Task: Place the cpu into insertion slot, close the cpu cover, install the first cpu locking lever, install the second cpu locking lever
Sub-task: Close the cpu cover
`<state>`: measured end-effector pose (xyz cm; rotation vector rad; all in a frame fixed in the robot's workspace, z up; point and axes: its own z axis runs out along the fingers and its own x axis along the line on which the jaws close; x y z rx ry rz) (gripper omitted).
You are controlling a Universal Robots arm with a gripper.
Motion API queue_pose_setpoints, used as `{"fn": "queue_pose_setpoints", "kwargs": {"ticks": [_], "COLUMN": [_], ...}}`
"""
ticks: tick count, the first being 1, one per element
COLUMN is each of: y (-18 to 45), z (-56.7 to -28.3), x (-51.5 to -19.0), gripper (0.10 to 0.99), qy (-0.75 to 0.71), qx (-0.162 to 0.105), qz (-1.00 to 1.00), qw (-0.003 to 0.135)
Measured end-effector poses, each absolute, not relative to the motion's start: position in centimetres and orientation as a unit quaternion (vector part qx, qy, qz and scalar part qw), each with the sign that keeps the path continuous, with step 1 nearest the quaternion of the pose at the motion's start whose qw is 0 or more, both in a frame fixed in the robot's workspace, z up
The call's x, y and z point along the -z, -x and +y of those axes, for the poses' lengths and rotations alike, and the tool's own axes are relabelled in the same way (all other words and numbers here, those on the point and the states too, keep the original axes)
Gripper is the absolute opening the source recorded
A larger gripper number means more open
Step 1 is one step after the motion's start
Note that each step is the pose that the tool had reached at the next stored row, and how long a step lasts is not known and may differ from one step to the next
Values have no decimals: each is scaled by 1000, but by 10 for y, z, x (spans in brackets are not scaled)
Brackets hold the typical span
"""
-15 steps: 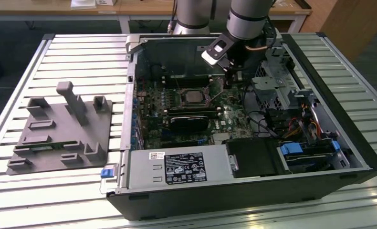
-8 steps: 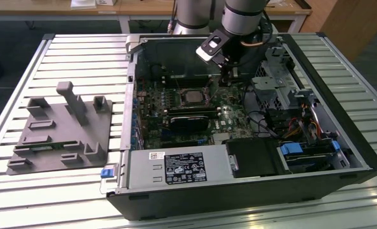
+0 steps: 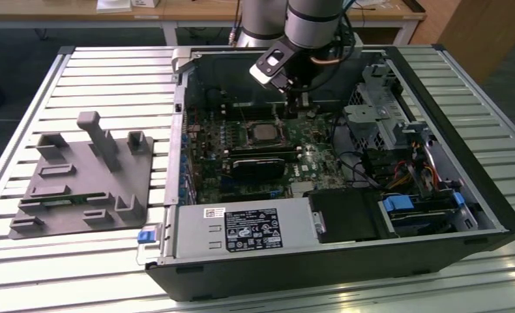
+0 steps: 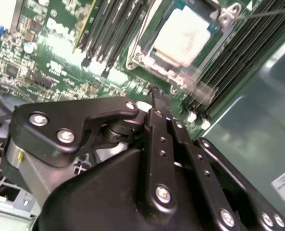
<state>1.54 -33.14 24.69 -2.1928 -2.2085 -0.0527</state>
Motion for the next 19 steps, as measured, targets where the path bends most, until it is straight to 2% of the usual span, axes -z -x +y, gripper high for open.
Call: {"fn": "queue_pose_setpoints", "kwargs": {"ticks": [19], "y": [12], "z": [-331], "x": [-236], "gripper": [106], "qy": [704], "qx": [17], "qz": [-709], "qw": [15]}}
